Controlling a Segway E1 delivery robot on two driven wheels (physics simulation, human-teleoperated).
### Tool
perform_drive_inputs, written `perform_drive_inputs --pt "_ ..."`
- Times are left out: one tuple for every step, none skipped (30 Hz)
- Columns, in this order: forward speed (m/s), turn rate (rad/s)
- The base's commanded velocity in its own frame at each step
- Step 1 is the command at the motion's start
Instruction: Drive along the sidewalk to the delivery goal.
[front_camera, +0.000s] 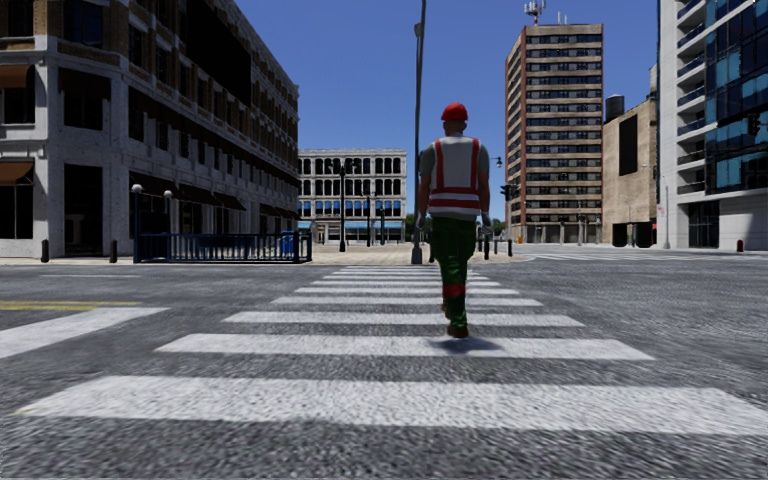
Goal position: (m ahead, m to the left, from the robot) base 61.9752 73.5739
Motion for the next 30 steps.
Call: perform_drive_inputs --pt "1.09 0.0" --pt "1.1 0.0" --pt "1.1 0.0" --pt "1.1 0.0" --pt "1.1 0.0" --pt "1.1 0.0" --pt "1.09 0.0" --pt "1.0 0.0" --pt "0.88 0.0" --pt "0.34 0.0" --pt "0.33 0.0" --pt "0.33 0.0" --pt "0.36 0.0" --pt "0.45 0.0" --pt "0.7 0.0" --pt "0.79 0.0" --pt "0.81 0.0" --pt "0.81 0.0" --pt "0.8 0.0" --pt "0.8 0.0" --pt "0.8 0.0" --pt "0.79 0.0" --pt "0.77 0.0" --pt "0.76 0.0" --pt "0.76 0.0" --pt "0.75 0.0" --pt "0.75 0.0" --pt "0.75 0.0" --pt "0.74 0.0" --pt "0.74 0.0"
